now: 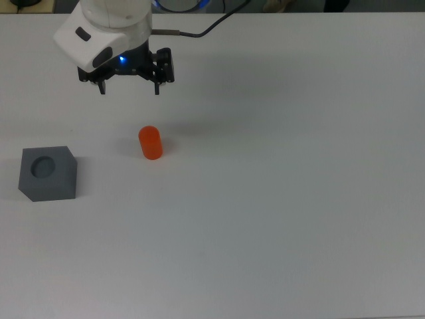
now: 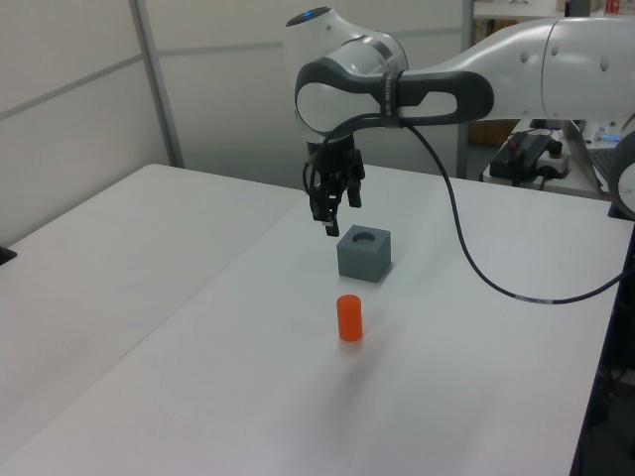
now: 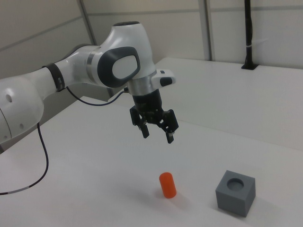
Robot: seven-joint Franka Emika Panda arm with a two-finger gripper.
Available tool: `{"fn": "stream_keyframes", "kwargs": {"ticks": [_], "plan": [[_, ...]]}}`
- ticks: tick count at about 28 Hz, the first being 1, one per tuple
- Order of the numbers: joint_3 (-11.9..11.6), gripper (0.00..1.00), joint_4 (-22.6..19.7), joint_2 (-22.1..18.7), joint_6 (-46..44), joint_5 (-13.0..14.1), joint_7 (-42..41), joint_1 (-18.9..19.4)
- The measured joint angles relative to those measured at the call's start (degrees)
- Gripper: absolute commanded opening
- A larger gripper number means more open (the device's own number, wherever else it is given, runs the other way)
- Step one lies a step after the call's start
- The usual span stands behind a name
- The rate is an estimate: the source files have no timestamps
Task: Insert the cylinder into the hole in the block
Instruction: 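Lower the open gripper down onto the orange cylinder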
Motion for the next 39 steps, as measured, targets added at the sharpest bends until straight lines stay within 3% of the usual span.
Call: {"fn": "stream_keyframes", "kwargs": {"ticks": [5, 17, 25, 37, 38, 39], "plan": [[0.00, 1.00, -1.60, 0.33, -0.46, -0.22, -0.62, -0.15], [0.15, 1.00, -5.96, 5.84, -0.47, -0.22, -1.74, -0.58], [1.83, 1.00, -6.50, 8.55, 0.73, -0.21, -2.10, -0.58], [2.57, 1.00, -6.50, 12.48, 5.20, -0.21, -2.10, -0.58], [2.57, 0.99, -6.50, 12.52, 5.22, -0.21, -2.10, -0.58], [2.57, 0.86, -6.49, 12.54, 5.22, -0.21, -2.10, -0.58]]}}
